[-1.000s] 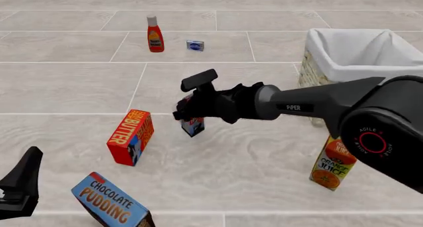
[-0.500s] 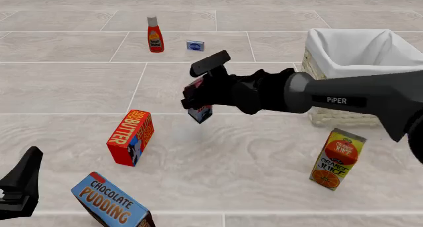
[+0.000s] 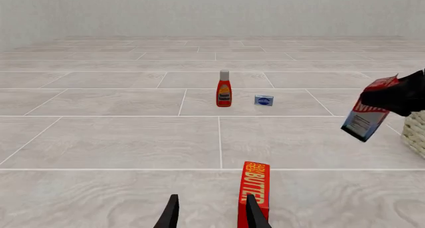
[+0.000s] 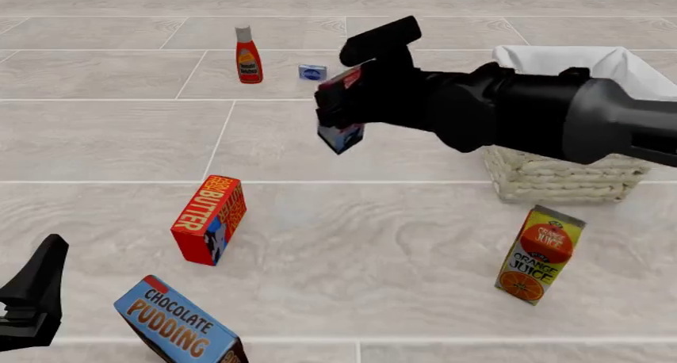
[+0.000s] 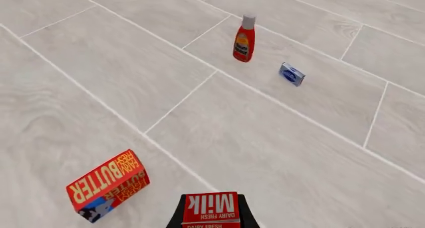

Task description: Pick the milk and place it in the basket.

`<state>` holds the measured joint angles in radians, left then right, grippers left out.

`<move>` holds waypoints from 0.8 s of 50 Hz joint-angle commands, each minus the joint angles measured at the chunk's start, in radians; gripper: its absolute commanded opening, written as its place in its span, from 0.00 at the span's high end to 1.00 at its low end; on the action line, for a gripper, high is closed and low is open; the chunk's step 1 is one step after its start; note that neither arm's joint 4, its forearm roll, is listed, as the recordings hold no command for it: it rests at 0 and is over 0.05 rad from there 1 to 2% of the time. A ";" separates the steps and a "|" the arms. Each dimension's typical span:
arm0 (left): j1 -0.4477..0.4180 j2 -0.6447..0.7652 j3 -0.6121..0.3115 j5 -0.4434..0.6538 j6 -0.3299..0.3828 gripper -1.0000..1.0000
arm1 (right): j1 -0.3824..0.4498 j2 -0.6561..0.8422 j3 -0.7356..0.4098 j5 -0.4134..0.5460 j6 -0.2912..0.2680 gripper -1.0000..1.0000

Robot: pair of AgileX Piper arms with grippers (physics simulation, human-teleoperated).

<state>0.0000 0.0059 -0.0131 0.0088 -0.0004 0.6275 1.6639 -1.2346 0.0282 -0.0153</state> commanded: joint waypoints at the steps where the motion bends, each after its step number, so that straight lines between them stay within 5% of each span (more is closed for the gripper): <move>1: 0.000 0.000 0.000 0.000 0.000 0.00 | -0.028 -0.152 0.006 0.026 0.026 1.00; 40: 0.000 0.000 0.000 0.000 0.000 0.00 | -0.227 -0.370 -0.012 0.097 0.051 1.00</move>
<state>0.0000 0.0059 -0.0131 0.0087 -0.0004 0.4494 1.3433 -1.2253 0.1180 0.0130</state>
